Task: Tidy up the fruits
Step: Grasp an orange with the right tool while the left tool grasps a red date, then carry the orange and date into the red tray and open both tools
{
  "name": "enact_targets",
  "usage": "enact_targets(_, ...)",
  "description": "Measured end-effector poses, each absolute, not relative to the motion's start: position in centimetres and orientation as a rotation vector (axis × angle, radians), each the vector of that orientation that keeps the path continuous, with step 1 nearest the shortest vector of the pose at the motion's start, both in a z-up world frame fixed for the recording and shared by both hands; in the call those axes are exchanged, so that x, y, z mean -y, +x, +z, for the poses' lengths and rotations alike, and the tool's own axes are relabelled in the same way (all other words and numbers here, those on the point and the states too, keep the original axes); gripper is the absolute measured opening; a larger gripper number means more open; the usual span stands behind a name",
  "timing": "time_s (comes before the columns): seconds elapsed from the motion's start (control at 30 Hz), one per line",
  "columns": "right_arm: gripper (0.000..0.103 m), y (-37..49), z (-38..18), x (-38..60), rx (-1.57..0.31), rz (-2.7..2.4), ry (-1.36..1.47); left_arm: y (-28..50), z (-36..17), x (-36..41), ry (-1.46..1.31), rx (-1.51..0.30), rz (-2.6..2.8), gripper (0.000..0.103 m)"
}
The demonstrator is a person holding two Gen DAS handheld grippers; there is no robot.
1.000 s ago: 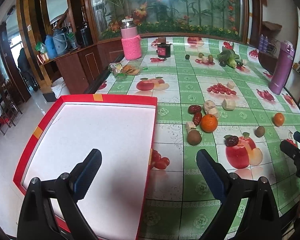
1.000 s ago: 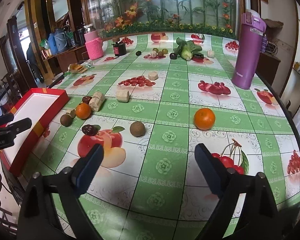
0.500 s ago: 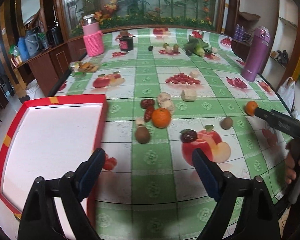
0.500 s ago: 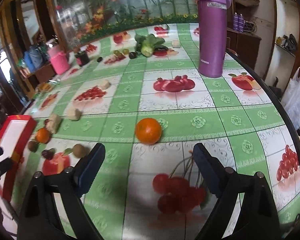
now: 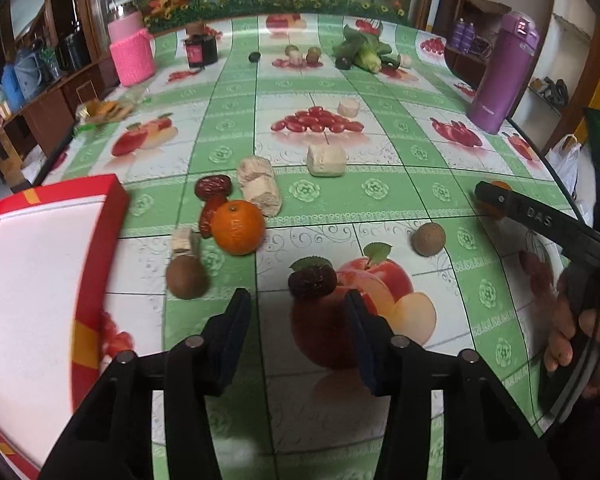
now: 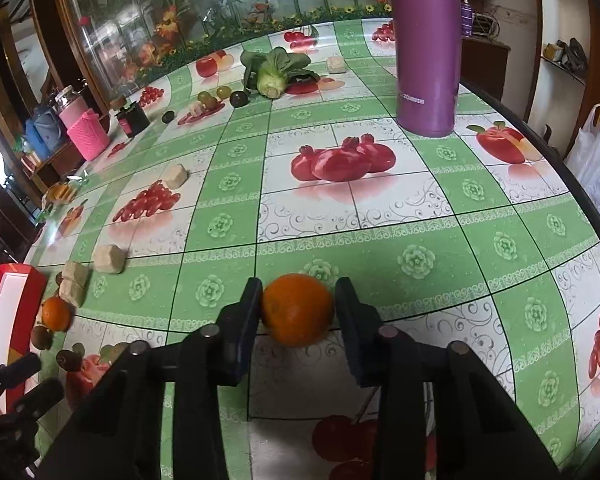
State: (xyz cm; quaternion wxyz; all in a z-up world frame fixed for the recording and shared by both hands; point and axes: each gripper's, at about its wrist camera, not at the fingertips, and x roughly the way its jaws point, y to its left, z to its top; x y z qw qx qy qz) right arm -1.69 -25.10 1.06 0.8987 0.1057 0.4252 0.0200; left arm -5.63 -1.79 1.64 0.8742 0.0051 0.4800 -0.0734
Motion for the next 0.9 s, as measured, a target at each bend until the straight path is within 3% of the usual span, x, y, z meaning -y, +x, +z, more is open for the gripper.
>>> enact_targets(0.3,0.036,-1.8,1.0,25.0,-0.875,0.048,0.227,-5.1,1.3,2.7,0.014,-0.969,-0.17,0.026)
enact_targets(0.6,0.035,-1.8,1.1,25.1,-0.87,0.067,0.241,-6.4,1.6,2.9,0.062,-0.933,-0.149,0.025)
enact_targets(0.9,0.036,-2.5,1.6,24.0,-0.841,0.128,0.304,-11.0,7.4,-1.8,0.02,-0.76,-0.091,0.025)
